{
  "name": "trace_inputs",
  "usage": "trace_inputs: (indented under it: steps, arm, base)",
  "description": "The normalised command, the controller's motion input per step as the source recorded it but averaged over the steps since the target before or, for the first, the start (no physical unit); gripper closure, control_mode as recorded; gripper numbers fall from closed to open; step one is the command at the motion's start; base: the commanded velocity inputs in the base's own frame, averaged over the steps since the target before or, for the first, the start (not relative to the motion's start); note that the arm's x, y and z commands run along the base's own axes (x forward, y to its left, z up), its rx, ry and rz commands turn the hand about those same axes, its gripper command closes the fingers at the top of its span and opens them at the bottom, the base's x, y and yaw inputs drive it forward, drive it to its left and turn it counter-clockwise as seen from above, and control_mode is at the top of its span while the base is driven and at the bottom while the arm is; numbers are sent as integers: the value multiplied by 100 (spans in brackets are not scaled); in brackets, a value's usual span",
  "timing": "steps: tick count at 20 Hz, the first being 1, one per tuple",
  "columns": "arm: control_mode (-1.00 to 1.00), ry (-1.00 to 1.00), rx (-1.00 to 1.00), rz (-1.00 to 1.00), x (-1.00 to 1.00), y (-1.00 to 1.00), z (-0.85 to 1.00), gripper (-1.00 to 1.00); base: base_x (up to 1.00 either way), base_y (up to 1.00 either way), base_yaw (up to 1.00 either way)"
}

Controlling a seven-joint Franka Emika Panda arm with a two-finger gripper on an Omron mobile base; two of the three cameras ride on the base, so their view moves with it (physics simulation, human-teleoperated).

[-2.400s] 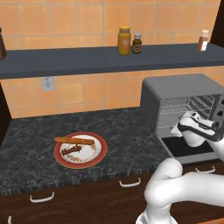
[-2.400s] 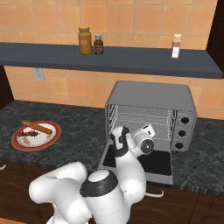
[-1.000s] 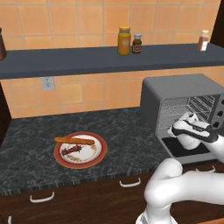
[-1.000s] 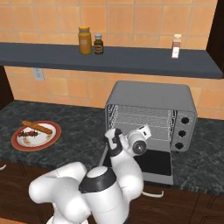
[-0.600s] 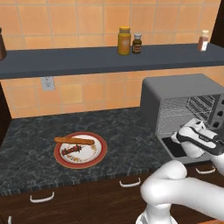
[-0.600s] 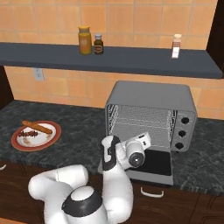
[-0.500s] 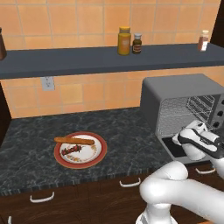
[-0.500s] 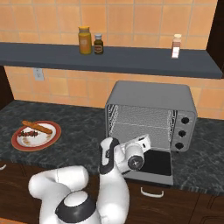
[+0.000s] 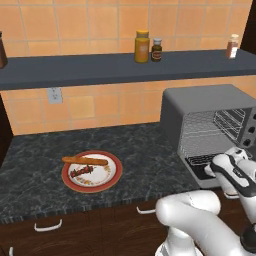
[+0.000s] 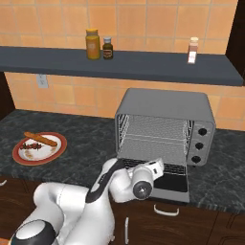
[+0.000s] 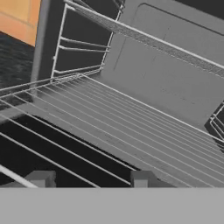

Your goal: Pick up the kebab skewer and baguette bread, and place them inside the toaster oven. Close the toaster oven door and start by setting the timer.

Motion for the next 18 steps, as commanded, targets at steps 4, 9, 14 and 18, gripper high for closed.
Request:
trace_inputs:
  steps: [4, 9, 14, 18]
  arm:
    - [-100, 13, 5, 0, -81, -37, 16, 100]
    - [-100, 8, 5, 0, -63, -34, 25, 100]
    - [-100, 11, 5, 0, -39, -30, 66, -100]
    - [-100, 27, 0, 0, -62, 21, 96, -100]
  base:
    - [0, 0, 0]
    - [0, 0, 0]
    - [0, 0, 0]
    - [0, 0, 0]
